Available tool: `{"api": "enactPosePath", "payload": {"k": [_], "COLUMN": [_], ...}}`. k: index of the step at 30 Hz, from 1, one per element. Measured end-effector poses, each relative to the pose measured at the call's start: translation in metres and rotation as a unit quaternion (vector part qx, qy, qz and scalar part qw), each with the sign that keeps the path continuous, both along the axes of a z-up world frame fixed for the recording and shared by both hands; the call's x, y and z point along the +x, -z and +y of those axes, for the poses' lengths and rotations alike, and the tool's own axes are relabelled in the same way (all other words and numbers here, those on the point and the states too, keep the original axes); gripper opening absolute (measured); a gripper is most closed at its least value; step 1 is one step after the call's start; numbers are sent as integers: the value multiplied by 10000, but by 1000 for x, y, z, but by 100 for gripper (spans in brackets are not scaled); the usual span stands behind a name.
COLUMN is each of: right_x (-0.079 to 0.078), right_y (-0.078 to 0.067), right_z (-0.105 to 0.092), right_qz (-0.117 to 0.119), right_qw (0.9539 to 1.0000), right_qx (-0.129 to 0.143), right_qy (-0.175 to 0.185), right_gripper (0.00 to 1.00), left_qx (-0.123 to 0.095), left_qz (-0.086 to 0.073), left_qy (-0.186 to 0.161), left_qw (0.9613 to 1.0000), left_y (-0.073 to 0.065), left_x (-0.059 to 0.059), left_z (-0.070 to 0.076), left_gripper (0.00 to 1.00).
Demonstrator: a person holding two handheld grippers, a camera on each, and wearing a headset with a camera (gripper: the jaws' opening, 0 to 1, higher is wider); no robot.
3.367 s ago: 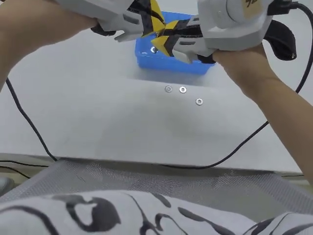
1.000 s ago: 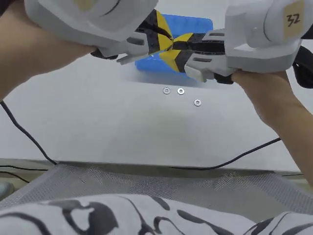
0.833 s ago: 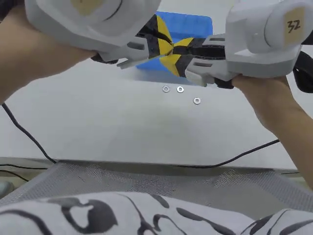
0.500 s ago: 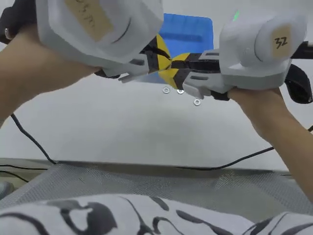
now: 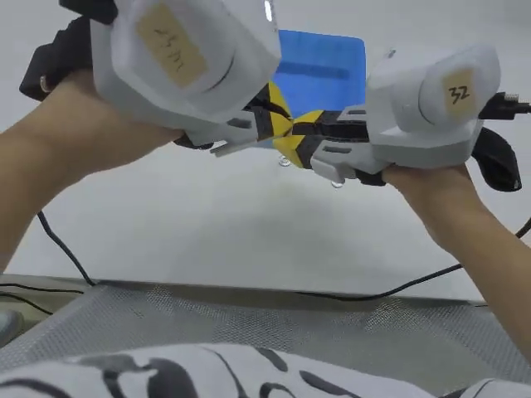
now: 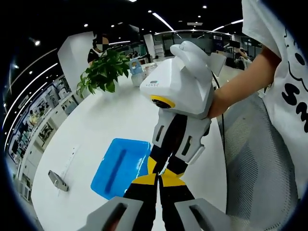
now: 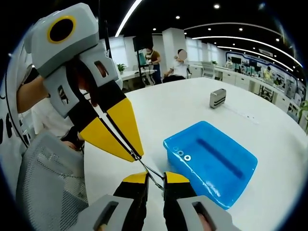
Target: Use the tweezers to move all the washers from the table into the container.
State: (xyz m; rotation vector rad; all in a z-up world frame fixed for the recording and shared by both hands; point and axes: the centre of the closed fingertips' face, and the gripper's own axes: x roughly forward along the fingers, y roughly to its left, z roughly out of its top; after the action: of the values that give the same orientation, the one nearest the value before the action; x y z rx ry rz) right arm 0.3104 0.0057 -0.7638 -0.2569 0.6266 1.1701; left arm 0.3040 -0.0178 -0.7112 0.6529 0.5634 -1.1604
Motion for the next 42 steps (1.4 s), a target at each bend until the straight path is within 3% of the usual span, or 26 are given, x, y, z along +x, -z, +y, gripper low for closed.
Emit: {"api": "enactPosePath", "payload": {"k": [12,23,28,42], "right_x": [0,0,0,1], "right_y": [8,8,9,5], "right_z": [-1,-1,-2,-2], "right_qz": [82,97,-170,-430], "right_qw": [9999,10000,9997,9982], "right_qx": [-105,-16,-175,-364], "right_qy": [-21,-3,-92,-182], "right_gripper": [8,7,5,4], "left_qx": [68,57,82,145], "left_qz": [97,82,67,3], "left_qy": [-24,-74,-73,68], "left_qw": [9999,9999,9999,9999], "left_y": [10,8,8,7], "left_x": [-2,-2,1,1], "left_z": [-1,-1,-4,-5], "left_gripper": [0,0,0,0]}}
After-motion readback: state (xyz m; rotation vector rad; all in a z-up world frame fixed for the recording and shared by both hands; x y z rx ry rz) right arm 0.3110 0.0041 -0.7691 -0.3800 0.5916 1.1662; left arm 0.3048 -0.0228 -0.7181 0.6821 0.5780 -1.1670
